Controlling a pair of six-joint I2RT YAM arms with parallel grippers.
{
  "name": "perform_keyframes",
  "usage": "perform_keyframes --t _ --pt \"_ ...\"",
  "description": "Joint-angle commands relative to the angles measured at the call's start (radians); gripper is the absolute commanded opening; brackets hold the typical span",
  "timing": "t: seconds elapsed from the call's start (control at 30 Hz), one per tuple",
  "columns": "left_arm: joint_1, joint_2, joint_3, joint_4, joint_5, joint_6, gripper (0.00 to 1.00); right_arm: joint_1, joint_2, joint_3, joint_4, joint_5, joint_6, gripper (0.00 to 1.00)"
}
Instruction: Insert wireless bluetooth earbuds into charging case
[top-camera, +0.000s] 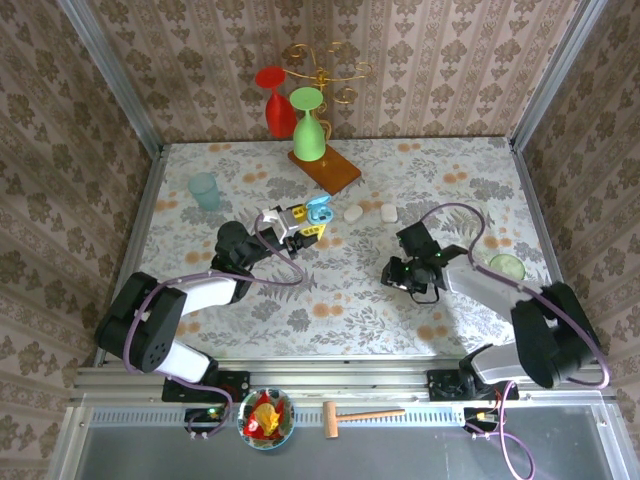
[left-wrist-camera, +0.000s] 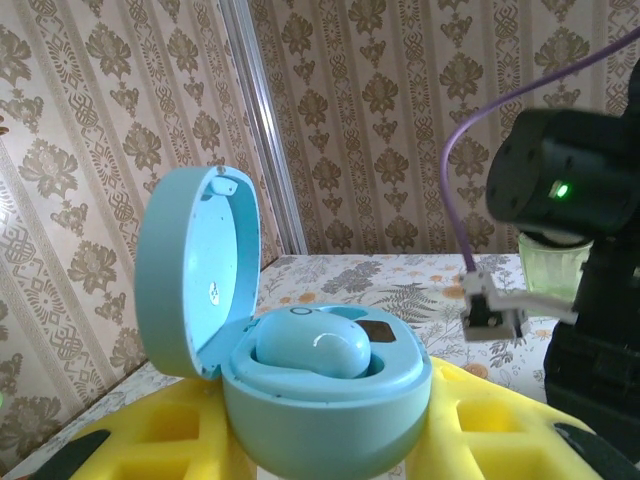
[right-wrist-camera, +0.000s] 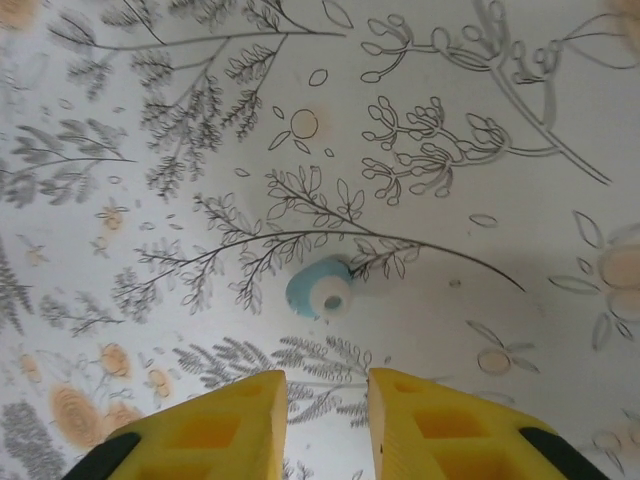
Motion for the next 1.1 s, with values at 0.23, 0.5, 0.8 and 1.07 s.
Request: perform_keyframes --t 0.23,0.5,0.8,1.07 --pt "0.004 -0.036 -0.009 0.012 0.012 0.017 0.26 -0.001 0.134 0.091 0.06 0.001 -0.044 0.2" --pt "0.004 -0.03 -0.009 0.012 0.013 0.017 0.26 -0.002 0.149 0.073 0.079 -0.017 -0.045 0.17" --pt "0.002 -0.033 -0.015 0.018 0.008 0.017 0.26 0.006 0.184 0.081 0.091 -0.078 -0.038 0.18" --pt "0.002 -0.021 -0.009 0.026 0.012 0.015 0.26 0.008 0.06 0.021 0.066 -0.031 -0.047 0.22"
